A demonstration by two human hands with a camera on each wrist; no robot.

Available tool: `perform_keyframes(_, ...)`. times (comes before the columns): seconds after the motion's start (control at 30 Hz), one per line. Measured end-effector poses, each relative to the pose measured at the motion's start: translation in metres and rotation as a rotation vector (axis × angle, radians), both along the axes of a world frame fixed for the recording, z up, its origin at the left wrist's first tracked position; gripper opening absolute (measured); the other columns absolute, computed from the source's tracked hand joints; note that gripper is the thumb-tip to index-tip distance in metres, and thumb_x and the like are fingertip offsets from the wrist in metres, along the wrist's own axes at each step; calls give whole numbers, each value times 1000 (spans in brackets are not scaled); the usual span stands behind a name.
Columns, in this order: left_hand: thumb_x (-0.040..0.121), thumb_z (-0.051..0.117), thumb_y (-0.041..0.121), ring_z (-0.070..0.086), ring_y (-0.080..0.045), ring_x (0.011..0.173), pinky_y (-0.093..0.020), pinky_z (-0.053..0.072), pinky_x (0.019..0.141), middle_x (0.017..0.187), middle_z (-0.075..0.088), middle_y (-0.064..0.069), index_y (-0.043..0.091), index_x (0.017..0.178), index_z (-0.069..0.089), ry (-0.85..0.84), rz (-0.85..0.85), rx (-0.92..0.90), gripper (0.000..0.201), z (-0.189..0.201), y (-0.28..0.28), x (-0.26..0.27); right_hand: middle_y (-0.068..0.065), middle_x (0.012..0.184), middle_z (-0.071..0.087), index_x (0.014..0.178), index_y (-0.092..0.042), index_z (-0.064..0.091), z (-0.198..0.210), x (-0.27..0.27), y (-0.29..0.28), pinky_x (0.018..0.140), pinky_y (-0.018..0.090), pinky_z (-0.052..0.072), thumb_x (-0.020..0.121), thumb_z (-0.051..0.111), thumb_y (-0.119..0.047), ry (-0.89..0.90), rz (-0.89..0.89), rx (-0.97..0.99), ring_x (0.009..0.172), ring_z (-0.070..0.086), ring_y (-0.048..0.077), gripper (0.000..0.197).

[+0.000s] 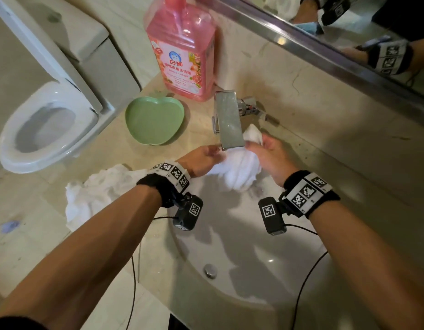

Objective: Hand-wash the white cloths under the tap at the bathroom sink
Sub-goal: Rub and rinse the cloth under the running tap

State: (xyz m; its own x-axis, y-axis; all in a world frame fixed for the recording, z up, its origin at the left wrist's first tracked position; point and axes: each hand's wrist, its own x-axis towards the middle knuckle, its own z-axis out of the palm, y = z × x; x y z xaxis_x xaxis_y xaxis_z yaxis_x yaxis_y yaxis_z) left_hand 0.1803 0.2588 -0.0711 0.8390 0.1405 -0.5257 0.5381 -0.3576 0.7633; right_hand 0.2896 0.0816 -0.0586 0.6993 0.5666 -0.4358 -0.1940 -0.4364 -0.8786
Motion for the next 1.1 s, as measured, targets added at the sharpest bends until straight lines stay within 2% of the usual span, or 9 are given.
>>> perform_keyframes(0.13, 102, 47, 26, 59, -18, 86, -33, 46, 79, 90, 65, 4, 27, 94, 62, -190, 98, 82, 17, 0, 7, 1, 3, 88, 75, 101, -19, 73, 2, 5, -9, 64, 18, 53, 94, 66, -33, -37, -9, -11, 74, 69, 5, 16)
perform_keyframes(0.27, 100, 52, 27, 50, -11, 71, -29, 43, 72, 77, 57, 5, 19, 82, 58, -276, 164, -2, 21, 10, 17, -2, 1, 66, 59, 90, -10, 68, -2, 3, -11, 53, 14, 44, 94, 65, -42, -23, 37, -95, 57, 56, 9, 32)
perform_keyframes(0.4, 98, 58, 26, 51, -5, 71, -22, 42, 72, 76, 58, 9, 15, 87, 63, -315, 168, 11, 16, 21, 26, -10, 17, 79, 62, 101, -1, 66, -10, -6, 1, 62, 38, 50, 95, 64, -29, -16, 117, -159, 64, 56, 29, 28)
perform_keyframes(0.53, 98, 57, 22, 54, -8, 76, -27, 46, 76, 81, 61, 7, 12, 92, 64, -360, 162, 47, 13, 30, 34, -18, 16, 106, 70, 112, -20, 68, -11, -13, 17, 67, 36, 48, 88, 67, -9, -15, 147, -105, 80, 62, 25, 26)
perform_keyframes(0.63, 98, 57, 22, 58, -11, 82, -33, 49, 82, 87, 65, 4, 11, 96, 65, -374, 170, 39, 14, 36, 41, -21, -3, 107, 75, 112, -28, 70, -4, -19, 28, 78, 42, 59, 73, 85, -23, 60, 176, -57, 101, 71, 22, 42)
perform_keyframes(0.8, 96, 60, 19, 58, -12, 88, -31, 47, 86, 94, 65, 1, 18, 94, 59, -272, 64, -32, 3, 32, 32, -16, -11, 89, 75, 98, -33, 72, 5, -27, 41, 71, 27, 58, 80, 78, -47, 64, 185, -61, 86, 71, 7, 24)
perform_keyframes(0.93, 88, 61, 6, 52, -20, 86, -16, 41, 70, 88, 58, 5, 23, 88, 52, -146, 112, -20, 19, 17, 24, -9, 11, 108, 72, 108, -29, 71, 6, -21, 33, 80, 52, 58, 96, 60, -28, 74, 84, -132, 100, 68, 35, 16)
perform_keyframes(1.0, 90, 61, 8, 58, -25, 95, -5, 38, 62, 111, 64, -2, 15, 101, 54, -98, 74, 44, 15, 9, 19, -7, 18, 110, 72, 109, -20, 71, 9, -18, 25, 86, 62, 54, 94, 60, -27, 102, 18, -95, 103, 66, 44, 20)
perform_keyframes(1.1, 97, 56, 27, 59, -23, 96, -20, 43, 76, 122, 63, -14, 14, 108, 55, -20, 70, 116, 17, -1, 9, -3, 30, 105, 67, 106, -9, 67, 13, -15, 17, 84, 58, 55, 82, 66, -56, 107, -12, -60, 92, 68, 42, 52)
